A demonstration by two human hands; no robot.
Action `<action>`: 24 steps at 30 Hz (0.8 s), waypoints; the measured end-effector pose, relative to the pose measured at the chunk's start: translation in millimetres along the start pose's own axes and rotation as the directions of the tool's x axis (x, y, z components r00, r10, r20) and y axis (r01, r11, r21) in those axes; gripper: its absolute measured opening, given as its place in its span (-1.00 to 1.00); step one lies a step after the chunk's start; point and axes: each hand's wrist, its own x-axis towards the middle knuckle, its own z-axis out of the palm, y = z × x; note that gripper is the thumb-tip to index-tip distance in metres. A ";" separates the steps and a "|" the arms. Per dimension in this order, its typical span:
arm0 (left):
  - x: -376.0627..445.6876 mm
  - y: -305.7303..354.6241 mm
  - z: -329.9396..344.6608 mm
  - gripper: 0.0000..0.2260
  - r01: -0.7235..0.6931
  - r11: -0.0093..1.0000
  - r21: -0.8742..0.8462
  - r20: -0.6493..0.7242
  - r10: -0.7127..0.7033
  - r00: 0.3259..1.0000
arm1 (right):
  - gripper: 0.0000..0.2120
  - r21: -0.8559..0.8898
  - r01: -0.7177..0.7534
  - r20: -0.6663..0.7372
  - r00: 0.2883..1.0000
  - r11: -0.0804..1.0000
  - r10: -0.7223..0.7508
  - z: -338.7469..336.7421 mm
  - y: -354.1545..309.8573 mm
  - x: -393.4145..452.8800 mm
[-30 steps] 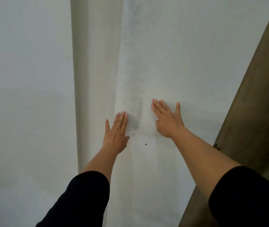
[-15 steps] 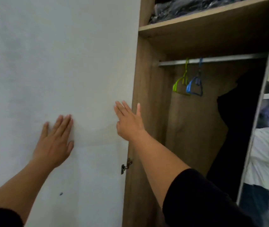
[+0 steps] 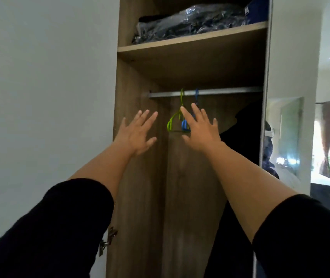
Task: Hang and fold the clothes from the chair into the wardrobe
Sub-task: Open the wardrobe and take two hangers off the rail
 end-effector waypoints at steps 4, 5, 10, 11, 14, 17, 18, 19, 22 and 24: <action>33.3 9.7 15.3 -0.19 0.004 0.996 -0.086 0.086 0.003 0.996 | -0.14 -0.024 -0.012 0.021 1.000 1.000 0.013 16.3 16.5 22.0; 40.2 11.6 19.0 -0.16 0.012 0.996 -0.092 0.086 -0.004 0.996 | -0.13 -0.027 -0.012 0.020 1.000 1.000 0.013 21.1 18.5 26.7; 71.6 23.2 35.8 -0.15 0.027 0.994 -0.106 0.108 -0.015 0.994 | -0.12 -0.051 0.006 0.014 1.000 0.999 -0.005 42.0 26.1 49.2; 76.8 24.1 39.3 -0.19 0.017 0.993 -0.118 0.109 -0.004 0.994 | -0.12 -0.051 0.008 0.002 1.000 0.999 -0.008 45.3 27.0 53.0; 92.4 21.5 50.0 -0.32 -0.007 0.984 -0.181 0.120 0.029 0.992 | -0.16 -0.058 0.015 -0.052 0.998 0.998 -0.018 53.4 27.9 63.3; 104.9 16.7 58.0 -0.40 -0.041 0.961 -0.272 0.110 0.074 0.991 | -0.20 -0.060 0.024 -0.070 0.997 0.998 -0.028 61.2 29.2 73.2; 108.0 14.9 59.6 -0.42 -0.044 0.946 -0.320 0.096 0.078 0.992 | -0.23 -0.051 0.031 -0.075 0.997 0.998 -0.035 63.6 29.6 76.3; 110.2 13.5 61.0 -0.43 -0.037 0.932 -0.362 0.084 0.072 0.994 | -0.27 -0.046 0.039 -0.080 0.996 0.998 -0.043 66.5 29.5 79.1; 116.3 12.3 68.8 -0.46 0.002 0.924 -0.382 0.113 0.044 0.993 | -0.34 -0.067 0.056 -0.088 0.994 0.996 -0.062 74.6 28.3 81.5; 120.3 11.4 75.6 -0.46 0.043 0.932 -0.360 0.125 0.003 0.992 | -0.37 -0.077 0.069 -0.098 0.992 0.995 -0.076 80.2 27.8 82.1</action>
